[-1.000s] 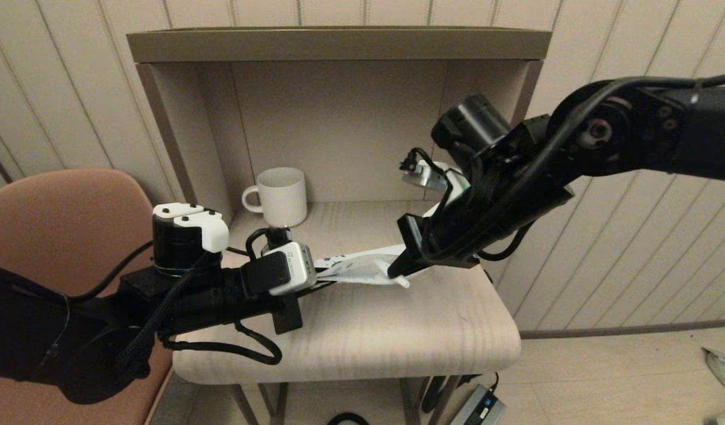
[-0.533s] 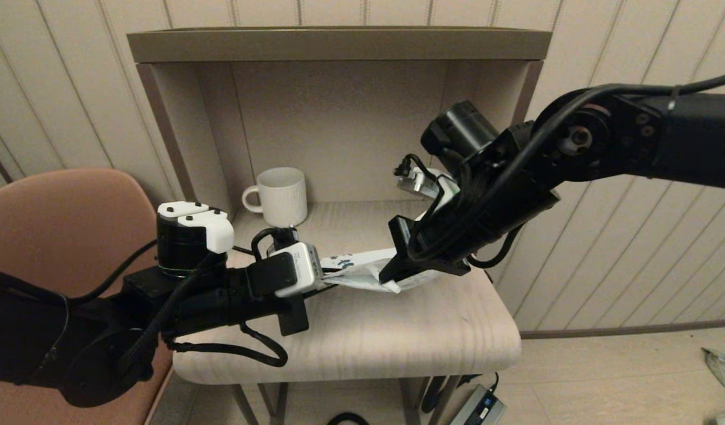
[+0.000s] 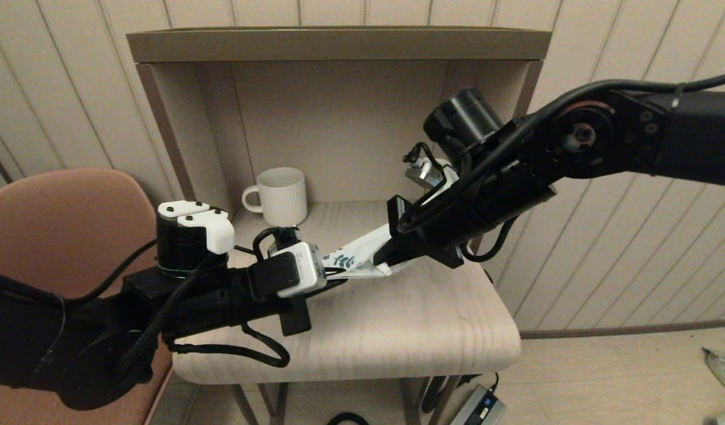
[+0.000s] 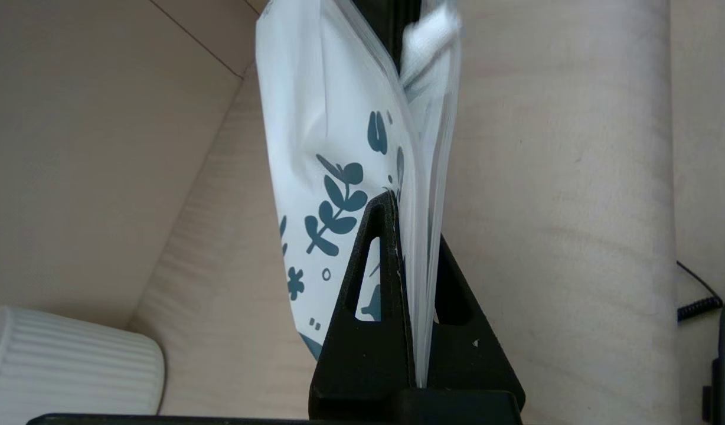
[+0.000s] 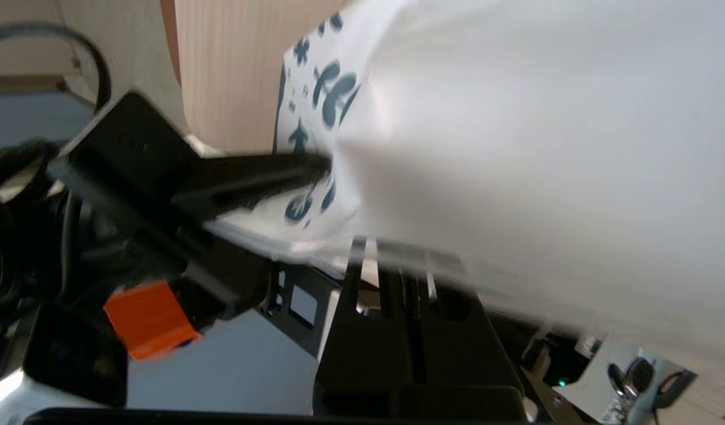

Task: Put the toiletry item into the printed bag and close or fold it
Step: Place the toothpaste in the storage bag

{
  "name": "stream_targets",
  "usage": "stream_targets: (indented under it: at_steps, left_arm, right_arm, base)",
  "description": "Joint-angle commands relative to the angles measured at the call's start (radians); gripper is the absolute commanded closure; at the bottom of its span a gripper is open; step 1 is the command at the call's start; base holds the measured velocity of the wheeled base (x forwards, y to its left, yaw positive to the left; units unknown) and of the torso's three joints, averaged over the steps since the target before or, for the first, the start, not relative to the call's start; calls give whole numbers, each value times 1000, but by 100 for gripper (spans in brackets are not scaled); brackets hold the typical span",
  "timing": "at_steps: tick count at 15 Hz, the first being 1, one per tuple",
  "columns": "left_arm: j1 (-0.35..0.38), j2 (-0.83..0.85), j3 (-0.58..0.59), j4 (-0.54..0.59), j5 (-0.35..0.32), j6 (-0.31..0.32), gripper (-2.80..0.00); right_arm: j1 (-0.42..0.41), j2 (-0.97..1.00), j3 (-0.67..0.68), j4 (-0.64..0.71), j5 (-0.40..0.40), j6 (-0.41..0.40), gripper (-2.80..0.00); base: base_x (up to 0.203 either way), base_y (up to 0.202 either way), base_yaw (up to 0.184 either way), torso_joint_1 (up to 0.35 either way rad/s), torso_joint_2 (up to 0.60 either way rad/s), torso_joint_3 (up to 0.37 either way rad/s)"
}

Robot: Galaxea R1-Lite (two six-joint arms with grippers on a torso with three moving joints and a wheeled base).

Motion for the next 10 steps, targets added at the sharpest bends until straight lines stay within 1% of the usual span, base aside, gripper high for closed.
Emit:
stream_targets:
  at_steps: [1,7,8,10]
  left_arm:
    - [-3,-14,-3,-9,-2,-16,0]
    - [-11,-28,4,-7,-1,-25,0]
    - [-15,-27,7,-7,-1,-25,0]
    - [-17,-24,6,-5,-3,-27,0]
  right_arm:
    - [-2,11,2,4,0,14,0]
    - [-18,10,0,1,-20,34,0]
    - [-18,11,0,-1,-29,32,-280]
    - [-18,13,0,-17,-29,31,-280]
  base:
    - [0,0,0,0,0,0]
    - [0,0,0,0,0,0]
    - [0,0,0,0,0,0]
    - [0,0,0,0,0,0]
